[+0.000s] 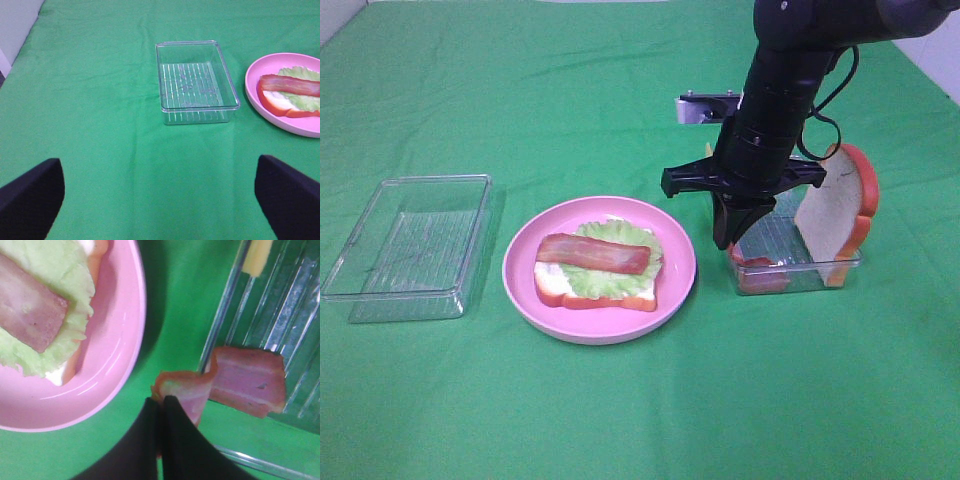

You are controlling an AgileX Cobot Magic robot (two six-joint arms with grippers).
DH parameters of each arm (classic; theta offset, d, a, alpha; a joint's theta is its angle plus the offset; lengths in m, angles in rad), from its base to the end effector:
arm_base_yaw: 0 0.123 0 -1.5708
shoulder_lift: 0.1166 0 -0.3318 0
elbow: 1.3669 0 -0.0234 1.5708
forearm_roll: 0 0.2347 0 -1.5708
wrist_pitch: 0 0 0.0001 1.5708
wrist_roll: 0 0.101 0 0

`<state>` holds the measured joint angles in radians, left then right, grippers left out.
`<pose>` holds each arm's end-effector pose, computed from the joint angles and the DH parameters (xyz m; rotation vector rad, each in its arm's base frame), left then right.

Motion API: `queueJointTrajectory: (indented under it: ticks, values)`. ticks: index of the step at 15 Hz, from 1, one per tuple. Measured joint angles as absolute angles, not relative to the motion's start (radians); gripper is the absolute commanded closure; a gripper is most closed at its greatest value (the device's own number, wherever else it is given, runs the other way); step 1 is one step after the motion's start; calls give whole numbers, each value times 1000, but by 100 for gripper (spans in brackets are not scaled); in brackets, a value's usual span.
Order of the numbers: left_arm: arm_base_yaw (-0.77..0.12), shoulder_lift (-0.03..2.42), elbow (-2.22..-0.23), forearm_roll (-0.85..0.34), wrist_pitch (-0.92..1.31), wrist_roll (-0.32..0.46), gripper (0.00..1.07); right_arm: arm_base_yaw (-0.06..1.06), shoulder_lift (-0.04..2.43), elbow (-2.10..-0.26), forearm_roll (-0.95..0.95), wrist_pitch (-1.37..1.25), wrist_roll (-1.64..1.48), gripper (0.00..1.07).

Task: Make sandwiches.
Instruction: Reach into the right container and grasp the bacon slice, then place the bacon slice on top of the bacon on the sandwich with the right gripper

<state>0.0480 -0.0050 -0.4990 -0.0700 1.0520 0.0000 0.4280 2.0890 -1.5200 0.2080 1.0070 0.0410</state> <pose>-0.0573 -0.0089 0.2654 -0.0457 2.0294 -0.0534 0.3790 0.1923 0.2031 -0.4354 3.0585 0.3010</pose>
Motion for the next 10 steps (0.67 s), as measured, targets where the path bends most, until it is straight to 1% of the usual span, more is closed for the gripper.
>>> queueJointTrajectory:
  ticks: [3,10]
  values:
    - [48,-5,-499,-70,1052,0,10,428,2086,-1520,203,1012,41,107]
    - [48,-5,-499,-70,1052,0,10,428,1887,-1520,212,1014,129,107]
